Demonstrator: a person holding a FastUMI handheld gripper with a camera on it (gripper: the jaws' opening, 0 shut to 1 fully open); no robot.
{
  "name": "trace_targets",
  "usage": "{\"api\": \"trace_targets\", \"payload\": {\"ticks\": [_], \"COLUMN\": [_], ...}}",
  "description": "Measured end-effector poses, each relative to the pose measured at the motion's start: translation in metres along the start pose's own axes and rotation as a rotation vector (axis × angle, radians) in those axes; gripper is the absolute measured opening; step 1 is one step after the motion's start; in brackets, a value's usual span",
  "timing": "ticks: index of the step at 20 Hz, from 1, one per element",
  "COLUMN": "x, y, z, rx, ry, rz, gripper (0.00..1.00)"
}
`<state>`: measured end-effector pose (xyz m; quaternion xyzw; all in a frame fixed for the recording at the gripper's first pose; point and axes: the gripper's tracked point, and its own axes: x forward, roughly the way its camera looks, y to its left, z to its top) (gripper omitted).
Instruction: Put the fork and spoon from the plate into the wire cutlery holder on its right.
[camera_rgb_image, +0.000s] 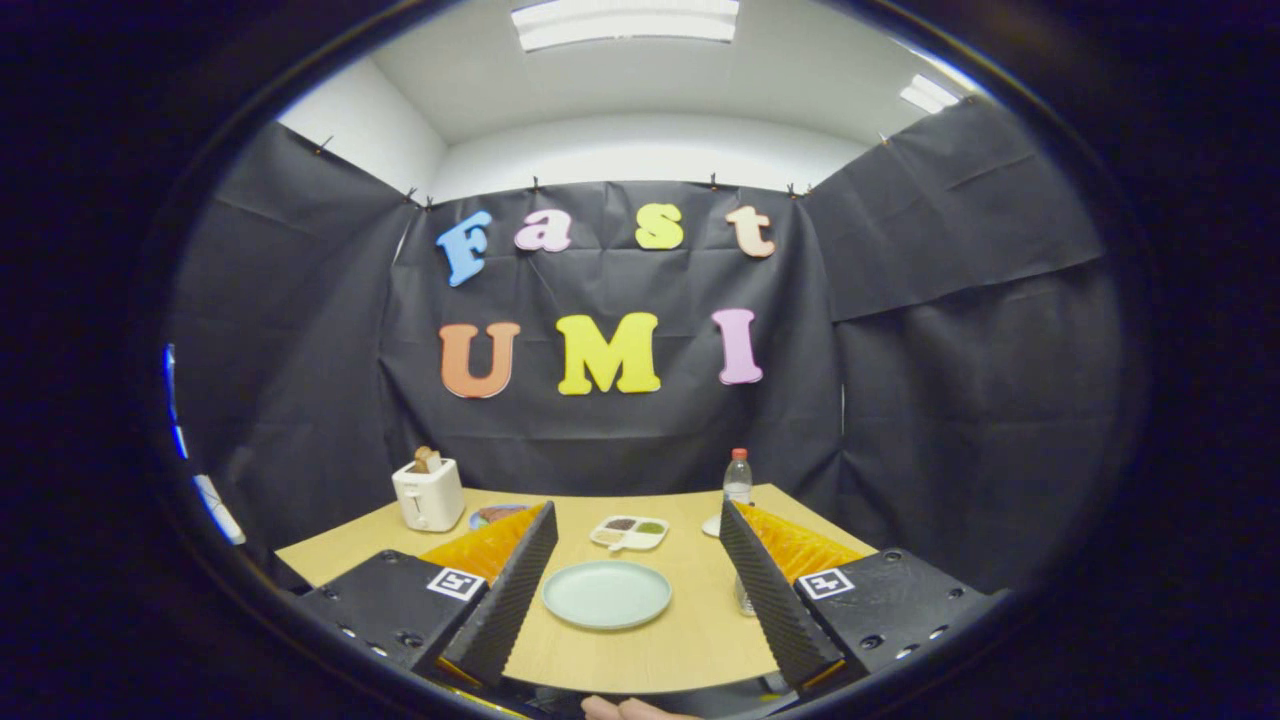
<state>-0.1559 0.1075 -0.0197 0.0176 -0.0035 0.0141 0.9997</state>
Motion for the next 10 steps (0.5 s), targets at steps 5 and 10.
{"api": "trace_targets", "payload": {"ticks": [5, 10], "x": [-0.019, -0.019], "y": [0.011, 0.025], "z": [-0.001, -0.007], "rx": [-0.015, -0.022], "ry": [-0.005, -0.001], "rz": [0.006, 0.007], "gripper": [0.97, 0.97]}}
